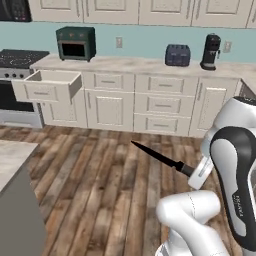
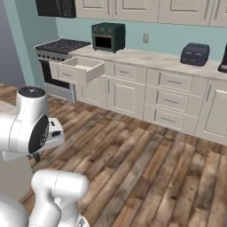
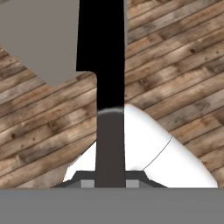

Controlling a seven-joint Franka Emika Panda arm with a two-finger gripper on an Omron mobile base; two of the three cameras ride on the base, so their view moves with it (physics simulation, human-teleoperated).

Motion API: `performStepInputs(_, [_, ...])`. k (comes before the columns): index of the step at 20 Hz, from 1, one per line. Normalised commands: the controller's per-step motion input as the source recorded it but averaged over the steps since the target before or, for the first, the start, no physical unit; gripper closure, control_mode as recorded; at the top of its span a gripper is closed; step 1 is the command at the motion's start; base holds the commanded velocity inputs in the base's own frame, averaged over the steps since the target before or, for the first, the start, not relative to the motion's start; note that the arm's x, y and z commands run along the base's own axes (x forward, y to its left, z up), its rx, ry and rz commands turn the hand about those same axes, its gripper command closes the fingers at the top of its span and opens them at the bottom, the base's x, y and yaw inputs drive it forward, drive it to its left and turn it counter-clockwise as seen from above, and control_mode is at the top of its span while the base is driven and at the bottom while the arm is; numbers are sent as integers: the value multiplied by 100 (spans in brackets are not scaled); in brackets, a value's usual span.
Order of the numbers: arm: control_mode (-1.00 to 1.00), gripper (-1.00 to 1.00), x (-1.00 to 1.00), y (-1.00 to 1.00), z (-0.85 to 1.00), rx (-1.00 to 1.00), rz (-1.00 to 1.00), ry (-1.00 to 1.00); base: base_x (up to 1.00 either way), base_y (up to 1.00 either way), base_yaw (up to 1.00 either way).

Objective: Pick up the metallic utensils from the counter and place them in the open drawer. Make sure not to pick up any wooden utensils.

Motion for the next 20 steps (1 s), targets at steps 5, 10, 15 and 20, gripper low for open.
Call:
performStepInputs(5, [100, 100, 0, 0, 0, 0, 0, 0, 100, 0, -2])
performStepInputs(10, [100, 100, 0, 0, 0, 0, 0, 0, 100, 0, -5])
performStepInputs(15, [100, 100, 0, 0, 0, 0, 0, 0, 100, 0, -3])
performStepInputs(20, [100, 100, 0, 0, 0, 0, 0, 0, 100, 0, 0])
